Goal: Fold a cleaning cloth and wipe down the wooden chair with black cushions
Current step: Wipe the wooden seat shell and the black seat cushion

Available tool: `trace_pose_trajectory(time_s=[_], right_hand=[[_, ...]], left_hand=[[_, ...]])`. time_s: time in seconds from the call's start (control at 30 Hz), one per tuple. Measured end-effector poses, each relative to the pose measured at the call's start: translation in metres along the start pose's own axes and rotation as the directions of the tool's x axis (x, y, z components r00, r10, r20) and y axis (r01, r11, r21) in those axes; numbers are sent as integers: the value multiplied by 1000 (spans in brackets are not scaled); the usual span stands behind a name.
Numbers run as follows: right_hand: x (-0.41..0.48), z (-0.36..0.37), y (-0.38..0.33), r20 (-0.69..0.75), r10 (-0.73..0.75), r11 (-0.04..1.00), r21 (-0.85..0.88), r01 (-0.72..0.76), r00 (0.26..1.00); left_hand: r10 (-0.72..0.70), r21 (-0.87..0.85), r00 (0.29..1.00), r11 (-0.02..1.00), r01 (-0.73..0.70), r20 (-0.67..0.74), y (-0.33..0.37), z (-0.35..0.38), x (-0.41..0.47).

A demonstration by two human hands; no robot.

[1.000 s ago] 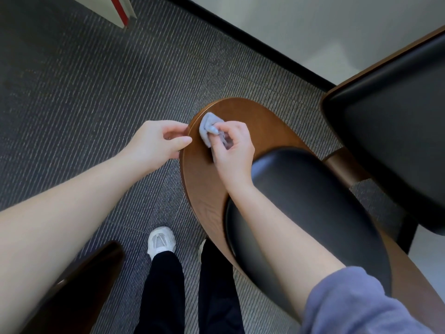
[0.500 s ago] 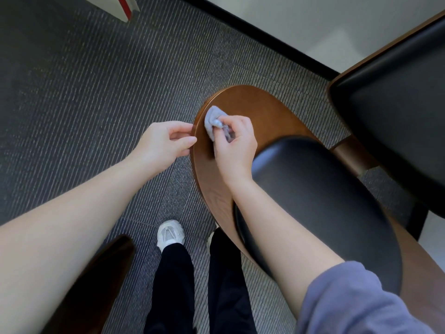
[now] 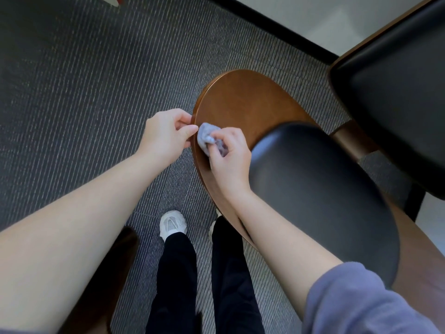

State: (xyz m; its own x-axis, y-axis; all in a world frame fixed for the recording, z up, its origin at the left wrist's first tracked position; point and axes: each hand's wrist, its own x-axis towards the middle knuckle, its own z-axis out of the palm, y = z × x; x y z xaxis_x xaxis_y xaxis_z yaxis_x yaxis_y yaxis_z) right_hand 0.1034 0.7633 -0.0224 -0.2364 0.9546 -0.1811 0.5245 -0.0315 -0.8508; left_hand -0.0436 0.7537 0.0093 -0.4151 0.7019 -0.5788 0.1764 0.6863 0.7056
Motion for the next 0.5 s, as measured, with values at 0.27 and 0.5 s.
trace_pose_trajectory(time_s=[0.27, 0.5], right_hand=[[-5, -8, 11, 56, 58, 998, -10, -58, 997], [-51, -9, 33, 124, 118, 992, -51, -112, 985]], left_hand=[[19, 61, 1000, 998, -18, -8, 1, 2, -1], [46, 96, 999, 994, -45, -3, 1, 3, -4]])
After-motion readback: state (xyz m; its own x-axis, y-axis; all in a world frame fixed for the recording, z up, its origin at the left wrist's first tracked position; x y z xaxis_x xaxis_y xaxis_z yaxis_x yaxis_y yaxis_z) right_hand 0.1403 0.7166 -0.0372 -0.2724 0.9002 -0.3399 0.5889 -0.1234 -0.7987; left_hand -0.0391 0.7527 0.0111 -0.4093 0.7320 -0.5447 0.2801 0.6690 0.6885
